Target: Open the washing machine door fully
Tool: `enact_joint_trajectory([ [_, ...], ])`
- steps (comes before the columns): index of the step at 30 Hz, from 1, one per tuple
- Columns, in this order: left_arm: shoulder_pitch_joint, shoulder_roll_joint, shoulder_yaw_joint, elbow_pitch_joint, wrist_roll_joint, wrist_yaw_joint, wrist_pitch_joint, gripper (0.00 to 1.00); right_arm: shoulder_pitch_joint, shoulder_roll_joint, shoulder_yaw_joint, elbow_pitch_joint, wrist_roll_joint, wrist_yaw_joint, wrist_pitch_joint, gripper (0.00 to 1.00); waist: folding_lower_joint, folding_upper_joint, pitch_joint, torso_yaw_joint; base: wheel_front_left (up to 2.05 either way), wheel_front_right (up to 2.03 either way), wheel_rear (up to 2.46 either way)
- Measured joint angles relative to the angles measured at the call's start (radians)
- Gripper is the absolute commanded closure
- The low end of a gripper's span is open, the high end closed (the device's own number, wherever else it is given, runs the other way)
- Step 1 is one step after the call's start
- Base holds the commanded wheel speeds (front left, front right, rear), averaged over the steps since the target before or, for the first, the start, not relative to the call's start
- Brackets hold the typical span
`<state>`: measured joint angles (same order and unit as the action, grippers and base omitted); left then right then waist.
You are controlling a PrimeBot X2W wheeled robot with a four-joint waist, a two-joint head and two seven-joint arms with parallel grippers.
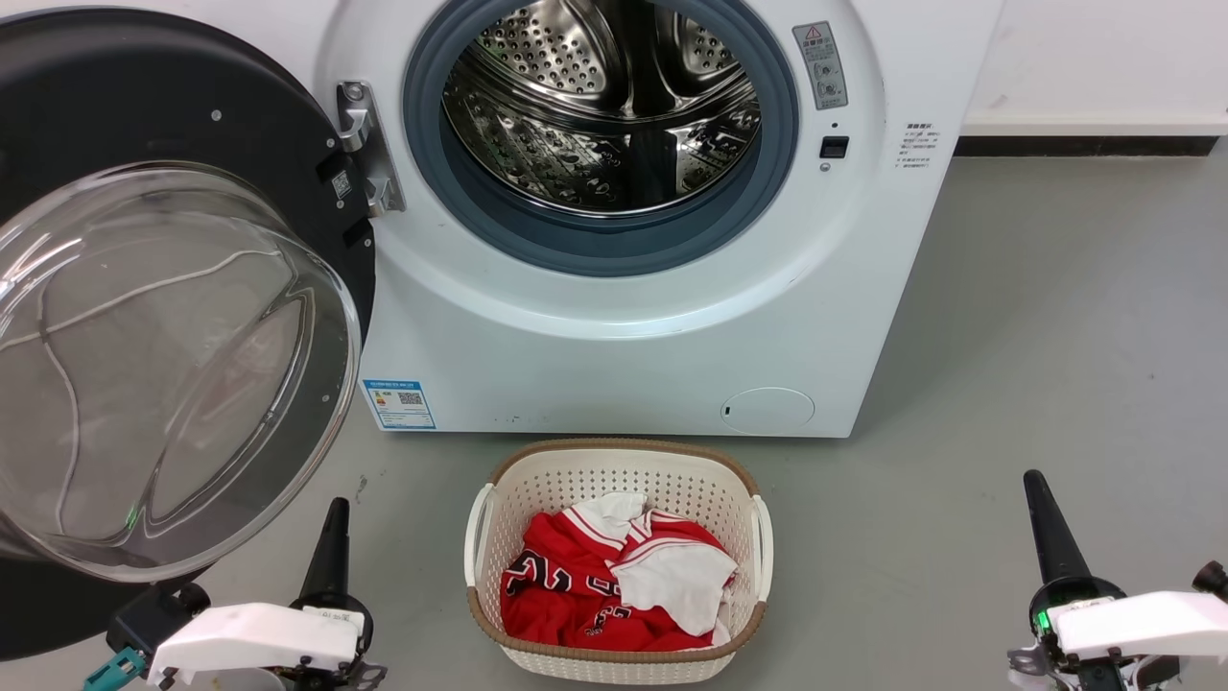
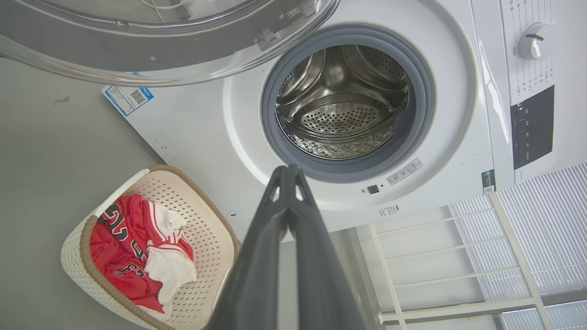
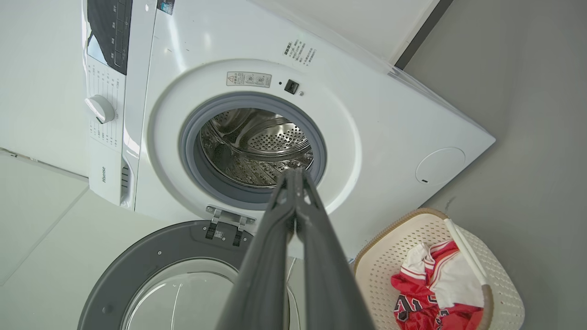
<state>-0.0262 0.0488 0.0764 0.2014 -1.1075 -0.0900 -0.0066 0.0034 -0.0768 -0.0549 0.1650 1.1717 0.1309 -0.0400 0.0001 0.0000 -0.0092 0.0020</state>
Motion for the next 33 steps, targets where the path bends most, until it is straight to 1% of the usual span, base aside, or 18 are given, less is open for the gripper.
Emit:
enact_joint_trajectory([
  [17, -0.025, 0.0, 0.013, 0.016, -0.173, -0.015, 0.04, 1.0, -0.032, 0.0, -0.007, 0.027, 0.161, 0.0, 0.042, 1.0, 0.0, 0.0, 0.004, -0.001, 0.0, 0.0, 0.0],
  [33, -0.047, 0.0, 0.024, 0.028, -0.315, -0.025, 0.076, 1.0, -0.066, 0.0, -0.014, 0.048, 0.293, 0.0, 0.077, 1.0, -0.0001, 0.0, 0.007, -0.001, 0.0, 0.0, 0.0],
])
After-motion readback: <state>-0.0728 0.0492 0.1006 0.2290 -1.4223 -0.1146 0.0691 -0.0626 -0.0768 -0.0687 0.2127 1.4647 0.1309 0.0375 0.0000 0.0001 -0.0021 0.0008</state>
